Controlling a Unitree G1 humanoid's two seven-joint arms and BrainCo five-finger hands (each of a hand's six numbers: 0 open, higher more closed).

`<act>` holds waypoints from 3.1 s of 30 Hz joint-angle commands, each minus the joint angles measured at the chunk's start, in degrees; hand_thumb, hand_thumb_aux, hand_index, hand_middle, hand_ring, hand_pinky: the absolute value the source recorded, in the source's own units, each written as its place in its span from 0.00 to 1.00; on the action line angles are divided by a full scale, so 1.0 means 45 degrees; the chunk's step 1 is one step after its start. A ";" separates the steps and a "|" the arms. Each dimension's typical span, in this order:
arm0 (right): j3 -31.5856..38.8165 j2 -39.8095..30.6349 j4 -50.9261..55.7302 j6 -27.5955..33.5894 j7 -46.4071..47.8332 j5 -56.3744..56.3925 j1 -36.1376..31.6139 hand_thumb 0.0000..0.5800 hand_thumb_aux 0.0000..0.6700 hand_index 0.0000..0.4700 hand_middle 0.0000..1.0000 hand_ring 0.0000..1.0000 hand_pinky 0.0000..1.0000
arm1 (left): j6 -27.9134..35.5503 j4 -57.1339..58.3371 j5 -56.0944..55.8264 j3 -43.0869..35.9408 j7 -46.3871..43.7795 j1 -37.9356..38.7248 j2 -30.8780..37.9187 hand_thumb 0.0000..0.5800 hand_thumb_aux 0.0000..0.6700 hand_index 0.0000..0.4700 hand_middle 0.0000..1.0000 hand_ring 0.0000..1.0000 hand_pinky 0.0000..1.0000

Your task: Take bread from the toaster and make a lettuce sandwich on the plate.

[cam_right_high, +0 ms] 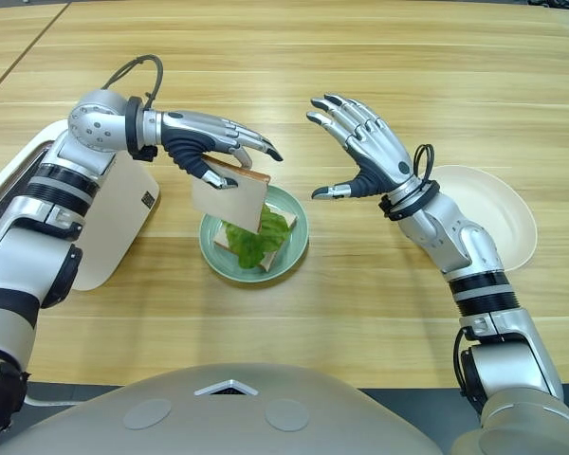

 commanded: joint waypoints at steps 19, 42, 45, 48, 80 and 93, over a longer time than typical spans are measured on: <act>0.0781 0.0034 -0.3913 0.0167 0.7343 0.7654 0.2038 0.00 0.00 0.00 0.00 0.00 0.00 | -0.0308 0.4556 -0.0058 0.0321 -0.1782 -0.0335 -0.3026 1.00 1.00 1.00 0.00 0.00 0.00; 0.3346 0.1125 -0.0275 0.0649 0.9732 0.4086 0.1788 0.00 0.00 0.00 0.00 0.00 0.00 | -0.1403 0.6997 0.5704 -0.0907 0.4736 -0.0608 -0.3437 1.00 1.00 1.00 0.00 0.00 0.00; 0.3689 0.1195 0.0507 0.0442 0.9584 0.3577 0.1683 0.00 0.00 0.00 0.00 0.00 0.00 | -0.1322 0.7052 0.6071 -0.1006 0.5178 -0.0675 -0.3468 1.00 1.00 1.00 0.00 0.00 0.00; 0.4027 0.1167 0.0621 0.0185 0.9552 0.3117 0.1740 0.00 0.00 0.00 0.00 0.00 0.00 | -0.1098 0.7132 0.6545 -0.1139 0.5818 -0.0753 -0.3435 1.00 1.00 1.00 0.00 0.00 0.00; 0.5017 0.1583 -0.0758 0.0473 1.0064 0.3044 0.2726 0.00 0.00 0.00 0.00 0.00 0.00 | 0.0022 0.7363 0.7682 -0.1457 0.8847 -0.1341 -0.3554 0.00 0.00 0.00 0.00 0.00 0.00; 0.4618 0.1850 -0.0079 0.0058 0.8720 0.2618 0.2202 0.00 0.00 0.00 0.00 0.00 0.00 | 0.5467 0.6523 0.3973 0.2858 1.0351 -0.3895 -0.3136 0.00 0.00 0.00 0.00 0.00 0.00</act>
